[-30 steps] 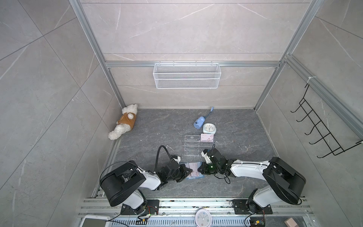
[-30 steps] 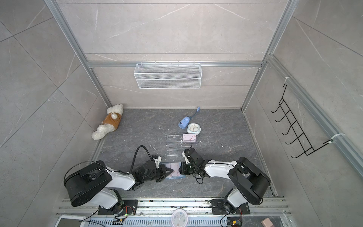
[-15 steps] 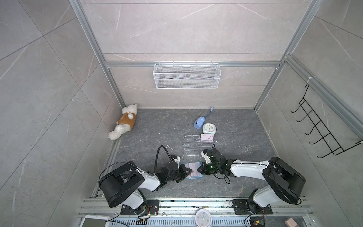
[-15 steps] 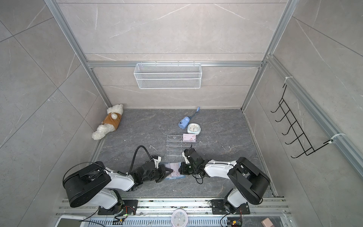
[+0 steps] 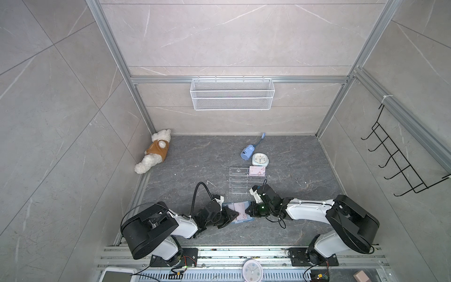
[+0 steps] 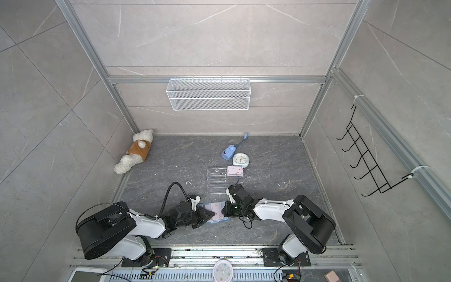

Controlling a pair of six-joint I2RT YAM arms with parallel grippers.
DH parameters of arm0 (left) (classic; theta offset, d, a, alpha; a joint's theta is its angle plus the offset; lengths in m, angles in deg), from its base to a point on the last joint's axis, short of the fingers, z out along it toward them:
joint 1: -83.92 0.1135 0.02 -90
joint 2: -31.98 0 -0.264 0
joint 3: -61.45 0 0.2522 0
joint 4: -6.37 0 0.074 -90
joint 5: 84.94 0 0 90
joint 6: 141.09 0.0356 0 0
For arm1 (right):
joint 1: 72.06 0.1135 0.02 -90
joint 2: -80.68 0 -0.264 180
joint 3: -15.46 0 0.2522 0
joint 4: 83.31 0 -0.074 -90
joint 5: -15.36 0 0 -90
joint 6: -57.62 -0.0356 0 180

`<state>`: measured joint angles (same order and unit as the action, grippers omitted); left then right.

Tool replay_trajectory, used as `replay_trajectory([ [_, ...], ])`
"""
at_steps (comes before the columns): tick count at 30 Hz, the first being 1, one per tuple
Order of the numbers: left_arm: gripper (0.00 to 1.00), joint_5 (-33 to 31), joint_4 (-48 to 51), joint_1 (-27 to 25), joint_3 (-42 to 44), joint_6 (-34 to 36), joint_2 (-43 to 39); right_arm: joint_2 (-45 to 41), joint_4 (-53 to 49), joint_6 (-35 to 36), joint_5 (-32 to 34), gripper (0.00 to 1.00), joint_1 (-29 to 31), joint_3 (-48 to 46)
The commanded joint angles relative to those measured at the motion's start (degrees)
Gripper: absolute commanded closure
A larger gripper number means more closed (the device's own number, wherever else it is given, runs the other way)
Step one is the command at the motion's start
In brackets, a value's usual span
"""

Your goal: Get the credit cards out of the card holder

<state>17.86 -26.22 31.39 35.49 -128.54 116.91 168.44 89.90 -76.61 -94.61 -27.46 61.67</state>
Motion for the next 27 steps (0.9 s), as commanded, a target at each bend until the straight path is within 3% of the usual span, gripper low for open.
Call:
replay_trajectory([
  [1,0.87,2.21,-3.92,-0.38,-1.01,1.47,1.43,1.69,-2.91,-0.89,0.92,0.97,0.16,-1.10],
  [6,1.00,1.98,-4.37,-0.38,-0.43,0.86,2.77,1.60,-2.96,-0.86,0.89,0.98,0.14,-1.14],
  [27,1.00,-2.00,7.28,-0.32,2.13,2.22,-7.04,1.86,-3.01,-0.76,0.89,0.98,0.13,-1.23],
])
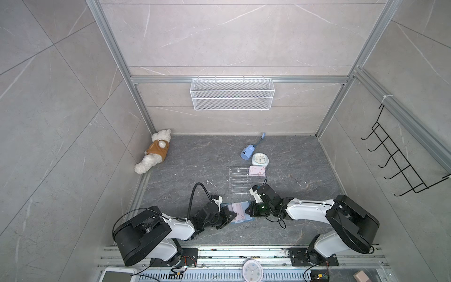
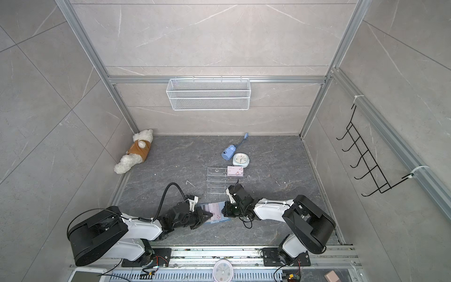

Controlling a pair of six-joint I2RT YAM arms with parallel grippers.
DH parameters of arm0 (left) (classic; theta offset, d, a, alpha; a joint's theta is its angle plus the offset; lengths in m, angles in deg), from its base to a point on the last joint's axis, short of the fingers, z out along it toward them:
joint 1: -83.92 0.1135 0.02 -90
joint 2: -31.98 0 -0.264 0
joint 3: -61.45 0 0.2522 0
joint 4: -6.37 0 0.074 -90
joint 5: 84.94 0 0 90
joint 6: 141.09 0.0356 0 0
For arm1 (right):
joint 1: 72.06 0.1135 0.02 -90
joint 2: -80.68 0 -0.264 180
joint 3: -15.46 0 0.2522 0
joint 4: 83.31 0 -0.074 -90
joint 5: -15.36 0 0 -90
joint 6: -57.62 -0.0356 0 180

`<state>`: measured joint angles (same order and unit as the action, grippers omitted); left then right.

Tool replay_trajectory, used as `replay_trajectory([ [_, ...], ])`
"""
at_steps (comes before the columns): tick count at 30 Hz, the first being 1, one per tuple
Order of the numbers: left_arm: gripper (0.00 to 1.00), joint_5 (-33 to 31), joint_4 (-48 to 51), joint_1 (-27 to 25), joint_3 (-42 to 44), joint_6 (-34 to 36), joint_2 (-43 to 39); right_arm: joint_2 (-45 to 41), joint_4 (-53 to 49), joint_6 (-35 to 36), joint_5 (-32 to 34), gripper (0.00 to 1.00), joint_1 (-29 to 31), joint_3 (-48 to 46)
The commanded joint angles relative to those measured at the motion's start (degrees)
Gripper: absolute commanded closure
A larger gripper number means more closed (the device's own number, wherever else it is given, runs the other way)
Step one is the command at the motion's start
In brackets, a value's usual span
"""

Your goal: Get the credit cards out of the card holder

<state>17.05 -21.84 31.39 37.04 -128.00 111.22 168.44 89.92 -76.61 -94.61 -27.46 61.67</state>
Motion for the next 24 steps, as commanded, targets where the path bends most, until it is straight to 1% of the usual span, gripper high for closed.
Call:
replay_trajectory([
  [1,1.00,-1.24,3.55,-0.31,0.63,1.83,-1.85,1.90,-3.05,-0.76,0.81,0.98,0.14,-1.15],
  [9,1.00,-1.77,6.92,-0.29,0.46,3.49,-6.17,0.95,-3.23,-0.85,0.77,0.98,0.14,-0.98],
  [12,1.00,-2.76,10.07,-0.29,0.30,4.20,-10.02,-0.43,-3.48,-0.87,-0.07,0.94,0.17,-0.10],
  [15,1.00,-4.12,15.32,-0.29,-0.52,4.98,-15.48,-2.27,-5.21,-0.64,-0.14,0.89,0.16,1.47],
  [16,1.00,-4.59,17.11,-0.31,-0.91,5.39,-17.47,-2.99,-5.61,-0.64,-0.23,0.86,0.21,1.92],
  [18,1.00,-5.45,21.32,-0.29,-1.75,5.94,-21.25,-4.33,-6.53,-0.45,-0.52,0.77,0.14,3.03],
  [21,1.00,-6.47,28.29,-0.29,-3.76,7.37,-26.09,-6.26,-9.01,0.35,-0.51,0.67,0.16,5.13],
  [22,1.00,-6.63,30.18,-0.30,-4.47,7.89,-27.44,-7.06,-9.84,0.58,-0.36,0.60,0.10,5.76],
  [24,1.00,-7.14,32.95,-0.29,-5.58,8.60,-29.45,-8.46,-11.00,0.93,-0.33,0.52,0.18,6.68],
])
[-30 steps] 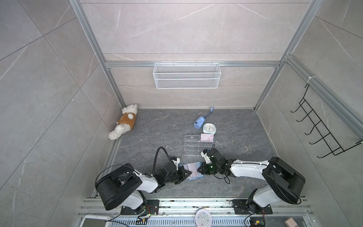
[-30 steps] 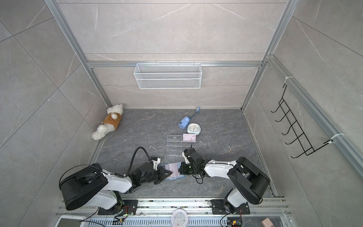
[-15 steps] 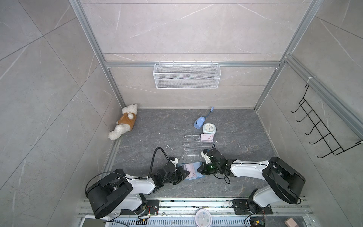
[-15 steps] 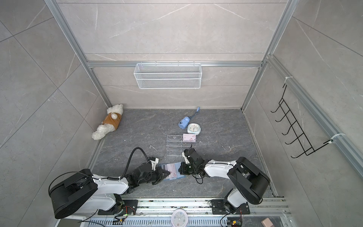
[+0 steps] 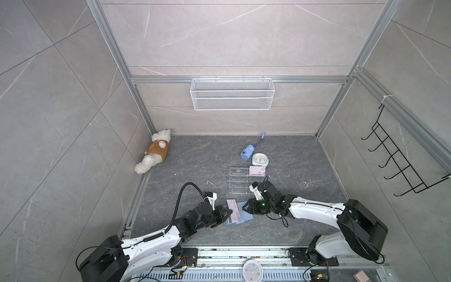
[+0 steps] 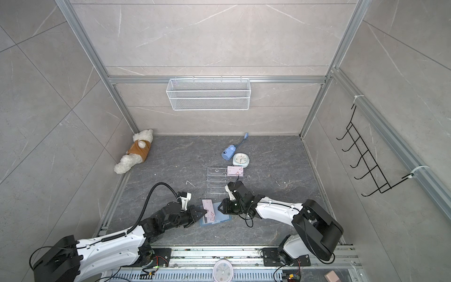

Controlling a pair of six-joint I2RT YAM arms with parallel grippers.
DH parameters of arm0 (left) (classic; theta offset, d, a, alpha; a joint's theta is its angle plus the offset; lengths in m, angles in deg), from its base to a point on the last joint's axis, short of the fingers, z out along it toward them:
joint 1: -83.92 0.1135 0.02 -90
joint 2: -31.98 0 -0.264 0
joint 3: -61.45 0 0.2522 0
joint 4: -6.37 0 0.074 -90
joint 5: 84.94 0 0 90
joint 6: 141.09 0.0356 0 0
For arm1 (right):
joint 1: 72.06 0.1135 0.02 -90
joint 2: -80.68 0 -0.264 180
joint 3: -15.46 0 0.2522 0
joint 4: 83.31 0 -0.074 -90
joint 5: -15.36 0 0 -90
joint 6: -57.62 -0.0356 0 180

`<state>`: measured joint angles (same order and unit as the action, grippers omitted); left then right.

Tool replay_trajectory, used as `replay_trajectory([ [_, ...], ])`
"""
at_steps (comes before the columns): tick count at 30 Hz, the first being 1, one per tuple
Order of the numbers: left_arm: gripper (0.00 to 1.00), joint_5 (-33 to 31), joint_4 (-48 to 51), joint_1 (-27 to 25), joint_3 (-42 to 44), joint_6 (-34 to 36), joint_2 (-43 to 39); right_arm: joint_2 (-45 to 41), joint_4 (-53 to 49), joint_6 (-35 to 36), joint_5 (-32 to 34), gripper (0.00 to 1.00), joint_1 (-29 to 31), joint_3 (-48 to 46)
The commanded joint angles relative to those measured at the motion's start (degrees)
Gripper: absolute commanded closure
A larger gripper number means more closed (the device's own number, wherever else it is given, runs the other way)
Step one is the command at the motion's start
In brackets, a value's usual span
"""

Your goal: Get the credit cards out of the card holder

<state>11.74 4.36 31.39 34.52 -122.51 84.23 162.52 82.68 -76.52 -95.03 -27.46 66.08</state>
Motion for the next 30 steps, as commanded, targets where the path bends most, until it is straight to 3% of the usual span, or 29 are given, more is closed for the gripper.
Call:
replay_trajectory([
  [1,1.00,-1.98,7.71,-0.32,-3.49,3.32,-3.26,-3.33,-4.22,0.94,0.21,0.48,0.14,2.71],
  [7,1.00,-2.15,8.69,-0.31,-6.63,4.63,-4.17,-9.13,-9.69,2.20,3.92,0.21,-1.14,5.33],
  [9,1.00,-2.02,8.33,-0.30,-8.14,5.19,-3.43,-10.72,-11.04,3.01,3.19,0.01,-3.42,5.65],
  [22,1.00,0.95,-2.30,-0.29,-19.20,7.51,8.35,-18.65,-20.72,8.84,-3.67,0.00,-18.76,9.60],
  [30,1.00,5.81,-15.59,-0.38,-25.15,3.58,19.18,-21.42,-15.48,5.51,-18.29,0.01,-31.66,9.47],
])
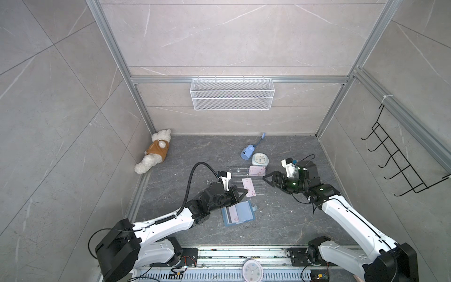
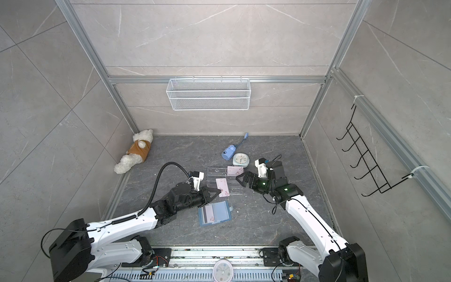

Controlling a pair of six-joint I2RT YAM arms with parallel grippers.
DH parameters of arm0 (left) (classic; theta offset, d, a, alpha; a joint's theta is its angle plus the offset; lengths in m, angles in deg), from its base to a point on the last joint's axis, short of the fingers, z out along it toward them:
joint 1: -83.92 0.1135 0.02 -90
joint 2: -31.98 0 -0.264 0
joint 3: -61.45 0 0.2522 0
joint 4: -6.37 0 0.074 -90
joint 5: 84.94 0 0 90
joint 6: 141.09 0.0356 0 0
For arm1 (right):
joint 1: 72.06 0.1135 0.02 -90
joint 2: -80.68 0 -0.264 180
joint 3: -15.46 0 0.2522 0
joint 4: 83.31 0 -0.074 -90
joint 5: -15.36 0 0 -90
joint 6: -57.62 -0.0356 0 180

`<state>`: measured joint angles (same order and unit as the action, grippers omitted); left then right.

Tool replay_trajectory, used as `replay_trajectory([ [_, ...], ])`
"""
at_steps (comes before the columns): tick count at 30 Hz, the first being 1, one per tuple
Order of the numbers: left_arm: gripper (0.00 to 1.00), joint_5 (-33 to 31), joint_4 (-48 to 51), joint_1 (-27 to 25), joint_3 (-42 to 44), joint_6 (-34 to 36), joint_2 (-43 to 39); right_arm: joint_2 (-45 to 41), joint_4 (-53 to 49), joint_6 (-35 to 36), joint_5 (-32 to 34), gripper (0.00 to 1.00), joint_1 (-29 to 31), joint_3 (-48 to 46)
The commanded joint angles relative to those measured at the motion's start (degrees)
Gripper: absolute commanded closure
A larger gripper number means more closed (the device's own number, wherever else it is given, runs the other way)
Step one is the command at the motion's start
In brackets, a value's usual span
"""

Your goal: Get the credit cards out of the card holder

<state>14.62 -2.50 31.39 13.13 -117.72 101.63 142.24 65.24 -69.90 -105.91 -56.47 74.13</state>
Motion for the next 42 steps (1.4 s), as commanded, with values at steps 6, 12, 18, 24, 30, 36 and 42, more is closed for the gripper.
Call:
replay_trajectory([
  [6,1.00,7.46,-20.54,-0.48,-7.82,-5.84,9.19,-2.84,5.81,-3.18,-14.35,0.04,-8.69,1.62],
  [12,1.00,12.60,-31.10,-0.47,-11.96,-11.13,17.38,-4.38,9.10,-6.12,-20.36,0.10,-13.83,1.61],
  [18,1.00,15.45,-35.52,-0.55,-14.70,-14.15,21.69,-5.74,13.41,-9.74,-23.64,0.18,-16.57,-0.07],
  [24,1.00,16.21,-37.57,-0.55,-14.79,-15.67,23.14,-5.58,15.14,-10.82,-24.52,0.26,-16.74,-1.46],
  [30,1.00,16.46,-37.58,-0.56,-14.89,-15.90,23.56,-5.83,17.34,-12.31,-25.77,0.37,-16.74,-3.11],
  [36,1.00,16.63,-37.29,-0.56,-15.42,-15.99,24.12,-6.62,18.34,-13.45,-26.46,0.54,-16.81,-4.25],
  [42,1.00,17.11,-37.35,-0.56,-15.36,-16.11,24.29,-6.80,19.22,-14.23,-26.99,0.64,-16.76,-5.20],
])
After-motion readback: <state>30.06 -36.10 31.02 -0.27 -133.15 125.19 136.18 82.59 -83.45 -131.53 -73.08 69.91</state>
